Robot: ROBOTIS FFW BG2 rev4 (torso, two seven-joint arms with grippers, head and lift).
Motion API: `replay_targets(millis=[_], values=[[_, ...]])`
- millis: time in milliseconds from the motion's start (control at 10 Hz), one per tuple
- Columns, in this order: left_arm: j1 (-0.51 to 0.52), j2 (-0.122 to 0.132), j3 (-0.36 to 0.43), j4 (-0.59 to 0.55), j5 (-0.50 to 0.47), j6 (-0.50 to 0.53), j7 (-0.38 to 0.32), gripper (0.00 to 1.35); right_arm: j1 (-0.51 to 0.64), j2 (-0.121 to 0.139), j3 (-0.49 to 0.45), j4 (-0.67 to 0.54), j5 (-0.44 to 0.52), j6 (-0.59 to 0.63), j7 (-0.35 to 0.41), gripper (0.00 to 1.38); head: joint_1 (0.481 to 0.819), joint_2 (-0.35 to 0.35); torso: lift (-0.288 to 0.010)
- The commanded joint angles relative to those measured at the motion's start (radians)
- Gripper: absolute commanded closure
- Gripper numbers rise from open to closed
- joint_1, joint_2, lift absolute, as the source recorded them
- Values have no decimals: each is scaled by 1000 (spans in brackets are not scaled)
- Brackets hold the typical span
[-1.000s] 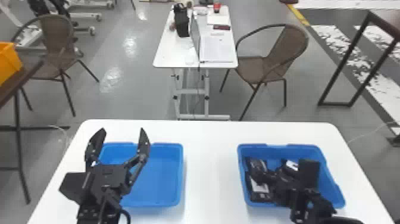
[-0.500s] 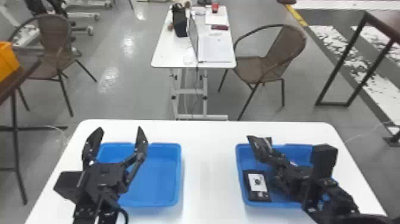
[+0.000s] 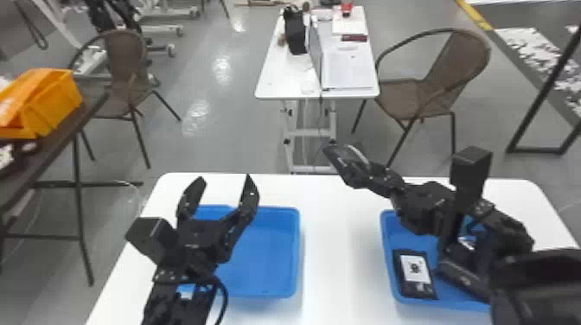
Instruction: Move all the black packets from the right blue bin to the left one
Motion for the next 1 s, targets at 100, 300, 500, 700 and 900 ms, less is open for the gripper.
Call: replay_targets(millis=[100, 300, 500, 700, 900], values=[[-59, -1, 44, -16, 123, 187, -127, 194, -121, -45, 148, 54, -12, -70, 59, 1273, 695, 153, 0], [-57, -18, 70, -16, 152, 193, -140, 200, -125, -68, 200, 126, 28, -354, 51, 1274, 695, 189, 0], [-41, -33, 103, -20, 152, 171, -140, 200, -70, -49, 197, 190, 73, -547, -51, 1274, 695, 210, 0], [-36, -33, 116, -20, 174, 144, -140, 199, -70, -40, 193, 264, 39, -593, -51, 1274, 695, 231, 0], [-47, -33, 113, -20, 226, 165, -140, 194, -79, -35, 193, 344, -25, -629, -41, 1274, 695, 231, 0]])
